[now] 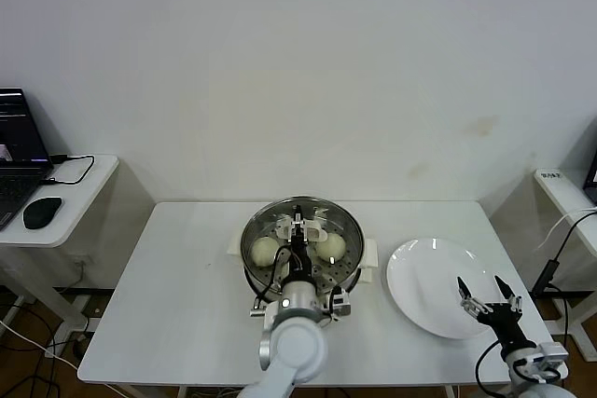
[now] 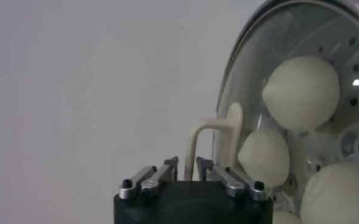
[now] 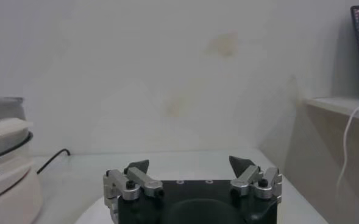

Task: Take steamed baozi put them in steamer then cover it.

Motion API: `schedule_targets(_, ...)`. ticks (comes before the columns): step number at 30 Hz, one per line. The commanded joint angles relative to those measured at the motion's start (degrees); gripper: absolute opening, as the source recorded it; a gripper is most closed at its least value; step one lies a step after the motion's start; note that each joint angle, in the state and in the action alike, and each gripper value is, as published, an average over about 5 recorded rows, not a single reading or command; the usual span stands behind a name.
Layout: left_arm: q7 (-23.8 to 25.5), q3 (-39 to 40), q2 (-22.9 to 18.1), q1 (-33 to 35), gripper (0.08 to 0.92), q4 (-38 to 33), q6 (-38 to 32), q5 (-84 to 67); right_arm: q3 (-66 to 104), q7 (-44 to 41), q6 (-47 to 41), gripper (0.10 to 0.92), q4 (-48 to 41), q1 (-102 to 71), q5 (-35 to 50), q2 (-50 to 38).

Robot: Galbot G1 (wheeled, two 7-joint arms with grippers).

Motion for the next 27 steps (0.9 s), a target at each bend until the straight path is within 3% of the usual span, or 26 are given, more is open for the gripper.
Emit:
schedule_targets(1,0.8,0.3,1.0,1.9,0.553,-5.1,0.0,-0.8,-0.2,0.0,0.0,0.823,-0.1,0.1,-0.2,0.2)
schedule_targets(11,3.0,0.4,2.7,3.5,0.811,-9.2,0.0,-0.8,-0.5,0.0,0.1,0.823,-0.3,0.3,-0.5,0.5)
schedule_targets(21,2.3,-0.4,5.7,7.1,0.823,-17.8,-0.4,-3.4,-0.3,0.2,-0.6,0.823,1.6,-1.0,-0.1,-0.1)
schedule_targets(27,-2.1,-12.2,12.4,12.3,0.823,-27.5,-4.1,-21.5,-1.2,2.0,-3.7,0.823,6.8,-3.5,-0.3,-0.8)
